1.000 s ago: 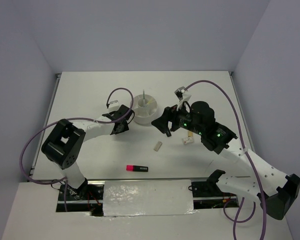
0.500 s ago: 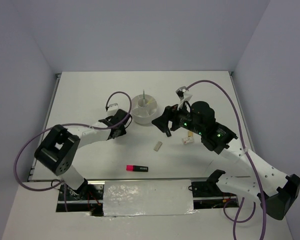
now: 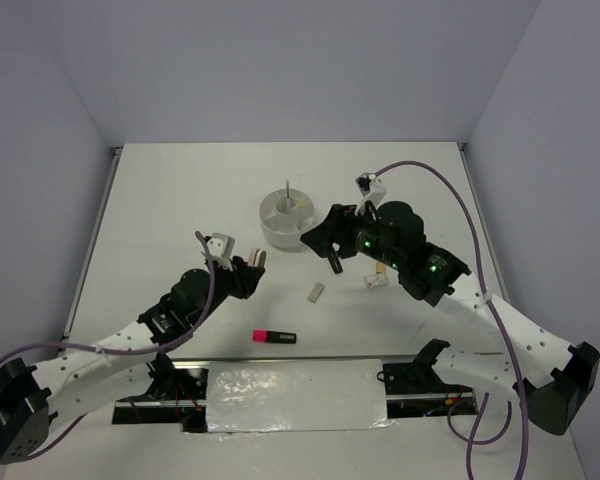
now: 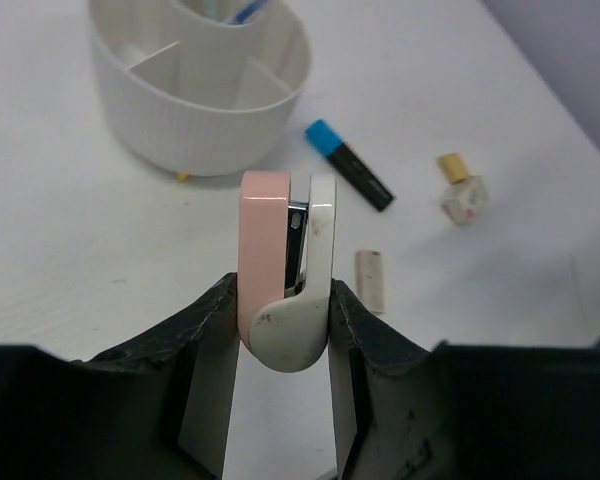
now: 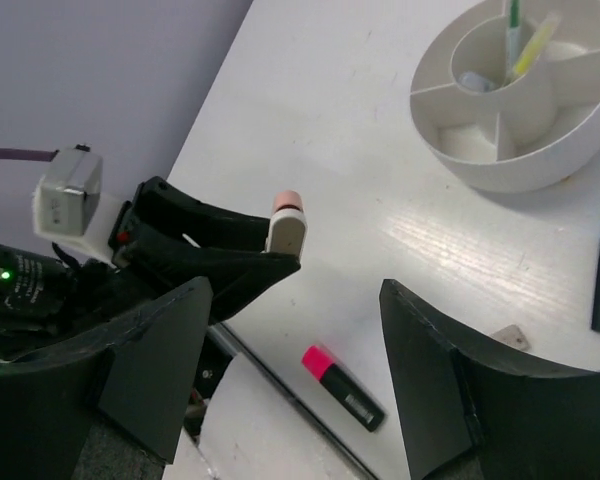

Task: Sort the stationery into containers
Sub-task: Pick up the stapler from the center of the board, then place the stapler in the storage box, then pick up the stationery from the center of the board.

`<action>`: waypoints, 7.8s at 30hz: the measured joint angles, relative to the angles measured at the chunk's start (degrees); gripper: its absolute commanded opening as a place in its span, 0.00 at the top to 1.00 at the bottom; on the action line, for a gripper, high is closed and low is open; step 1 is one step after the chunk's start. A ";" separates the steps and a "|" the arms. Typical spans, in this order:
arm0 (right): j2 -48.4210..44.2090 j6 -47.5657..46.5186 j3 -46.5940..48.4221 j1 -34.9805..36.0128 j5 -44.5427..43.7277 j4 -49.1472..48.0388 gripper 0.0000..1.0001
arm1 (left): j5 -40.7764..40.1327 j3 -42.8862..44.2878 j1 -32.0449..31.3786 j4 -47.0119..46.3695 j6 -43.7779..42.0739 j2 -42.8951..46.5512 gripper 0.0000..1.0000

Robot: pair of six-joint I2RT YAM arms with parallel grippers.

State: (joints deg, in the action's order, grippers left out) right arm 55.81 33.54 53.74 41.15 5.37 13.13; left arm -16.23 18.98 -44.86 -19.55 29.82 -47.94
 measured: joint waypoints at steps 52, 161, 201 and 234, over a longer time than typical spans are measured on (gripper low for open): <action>17.51 -0.11 6.54 15.72 -0.07 -6.21 1.00 | 13.16 1.51 -3.85 -3.54 -10.08 9.40 0.01; 62.38 -28.39 38.97 -24.02 39.80 -13.09 0.39 | 18.29 26.10 -3.69 50.84 -3.10 27.74 0.01; -6.75 -10.16 -5.95 -23.76 -4.04 16.94 0.32 | 3.10 40.96 -9.68 36.85 4.26 -40.89 0.29; -12.72 -12.39 -6.16 -23.76 0.46 20.37 0.32 | -1.44 51.95 -14.71 36.26 1.70 -61.94 0.64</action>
State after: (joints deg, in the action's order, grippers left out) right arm 43.09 21.15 47.57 17.39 5.82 33.50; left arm -17.67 70.94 -59.57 16.71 31.53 -109.89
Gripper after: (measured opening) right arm 0.677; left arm 0.385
